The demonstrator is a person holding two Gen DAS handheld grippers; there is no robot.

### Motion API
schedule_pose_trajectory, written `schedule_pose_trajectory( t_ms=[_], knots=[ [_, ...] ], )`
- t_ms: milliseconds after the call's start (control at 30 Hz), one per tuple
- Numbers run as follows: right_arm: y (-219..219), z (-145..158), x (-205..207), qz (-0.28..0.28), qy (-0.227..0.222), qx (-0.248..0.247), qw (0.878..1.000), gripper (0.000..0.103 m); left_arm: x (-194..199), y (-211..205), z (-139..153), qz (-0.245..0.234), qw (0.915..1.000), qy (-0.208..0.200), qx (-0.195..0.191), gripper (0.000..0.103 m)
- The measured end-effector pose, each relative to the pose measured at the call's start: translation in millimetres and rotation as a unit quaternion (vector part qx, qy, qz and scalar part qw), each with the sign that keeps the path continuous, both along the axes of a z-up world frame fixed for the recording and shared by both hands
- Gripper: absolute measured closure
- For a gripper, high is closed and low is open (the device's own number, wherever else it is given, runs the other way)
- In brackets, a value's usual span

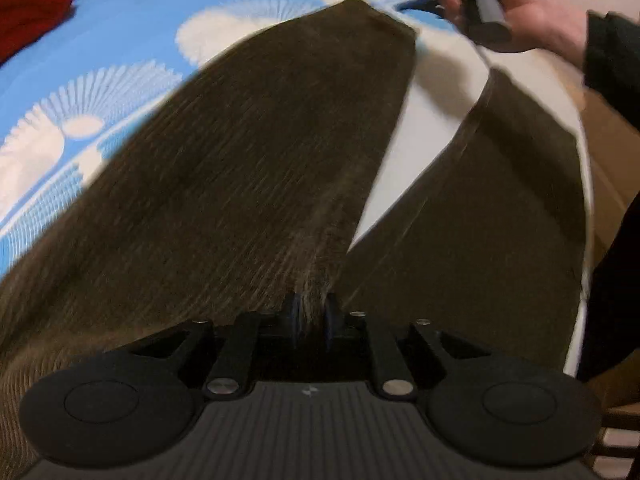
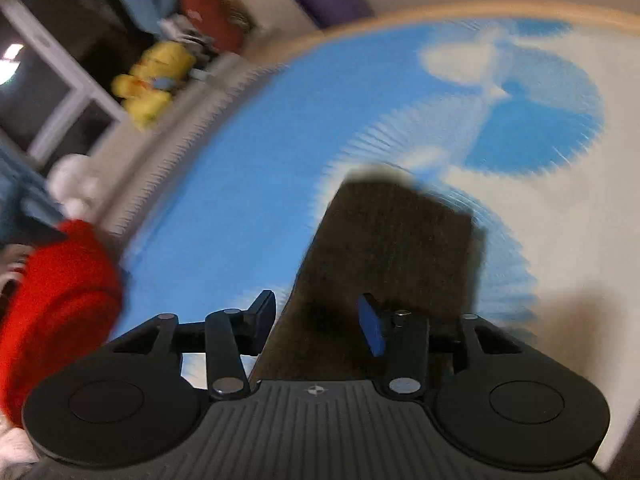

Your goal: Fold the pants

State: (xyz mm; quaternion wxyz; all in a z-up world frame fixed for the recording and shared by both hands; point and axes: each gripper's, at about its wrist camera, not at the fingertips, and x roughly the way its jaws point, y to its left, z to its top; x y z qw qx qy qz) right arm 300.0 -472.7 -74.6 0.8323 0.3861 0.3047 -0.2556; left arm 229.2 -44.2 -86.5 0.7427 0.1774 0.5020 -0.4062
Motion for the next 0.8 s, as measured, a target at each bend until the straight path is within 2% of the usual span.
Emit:
schedule_pose_trajectory(
  t_ms=[100, 167, 233, 300, 400, 467, 500, 533, 567, 633, 700, 733, 767, 800],
  knots=[
    [-17.6, -22.1, -24.6, -0.072, 0.072, -0.001, 0.995, 0.055, 7.1, 7.9, 4.8, 0.027, 0.9995, 0.004, -0.016, 0.071],
    [-29.7, -29.1, -41.8, -0.119, 0.094, 0.003, 0.988, 0.055, 13.6, 16.5, 16.7, 0.05, 0.9978, -0.003, -0.042, 0.066],
    [-39.9, -38.2, -54.5, -0.144, 0.112, 0.009, 0.983, 0.054, 20.9, 27.0, 28.0, 0.08, 0.9945, -0.01, -0.067, 0.064],
    [-42.8, -43.8, -54.0, -0.135, 0.103, 0.012, 0.985, 0.05, 26.9, 39.4, 38.3, 0.118, 0.9899, -0.024, -0.076, 0.064],
    [-38.8, -48.4, -36.4, -0.068, 0.075, 0.003, 0.995, 0.047, 33.1, 59.6, 49.6, 0.173, 0.9808, -0.043, -0.079, 0.064],
    [-32.9, -53.1, -28.0, -0.03, 0.072, -0.012, 0.997, 0.047, 37.2, 74.7, 55.3, 0.207, 0.9737, -0.056, -0.078, 0.064],
    [-28.5, -53.9, -23.3, -0.013, 0.078, -0.033, 0.996, 0.052, 37.9, 83.5, 58.2, 0.222, 0.97, -0.063, -0.077, 0.064],
    [-26.7, -54.0, -20.4, -0.004, 0.083, -0.046, 0.996, 0.077, 38.7, 90.6, 62.3, 0.237, 0.9659, -0.072, -0.077, 0.064],
    [-27.7, -54.7, -19.5, -0.001, 0.088, -0.049, 0.995, 0.093, 39.3, 99.7, 65.3, 0.253, 0.9611, -0.08, -0.076, 0.064],
    [-33.6, -46.5, -26.9, -0.023, 0.073, -0.022, 0.997, 0.094, 38.5, 115.7, 73.8, 0.281, 0.9525, -0.09, -0.076, 0.064],
    [-29.4, -14.2, -37.9, -0.054, 0.04, -0.037, 0.997, 0.094, 40.7, 129.7, 78.0, 0.306, 0.9438, -0.1, -0.075, 0.064],
    [-25.1, 10.1, -44.6, -0.068, 0.018, -0.063, 0.996, 0.094, 43.5, 137.1, 80.1, 0.318, 0.9398, -0.101, -0.073, 0.064],
    [-18.2, 28.2, -51.3, -0.085, 0.017, -0.106, 0.991, 0.094, 44.7, 145.7, 82.0, 0.329, 0.9363, -0.101, -0.071, 0.064],
    [-15.6, 33.7, -58.7, -0.108, 0.039, -0.143, 0.983, 0.094, 45.7, 152.0, 82.9, 0.339, 0.9329, -0.101, -0.068, 0.064]
  ],
)
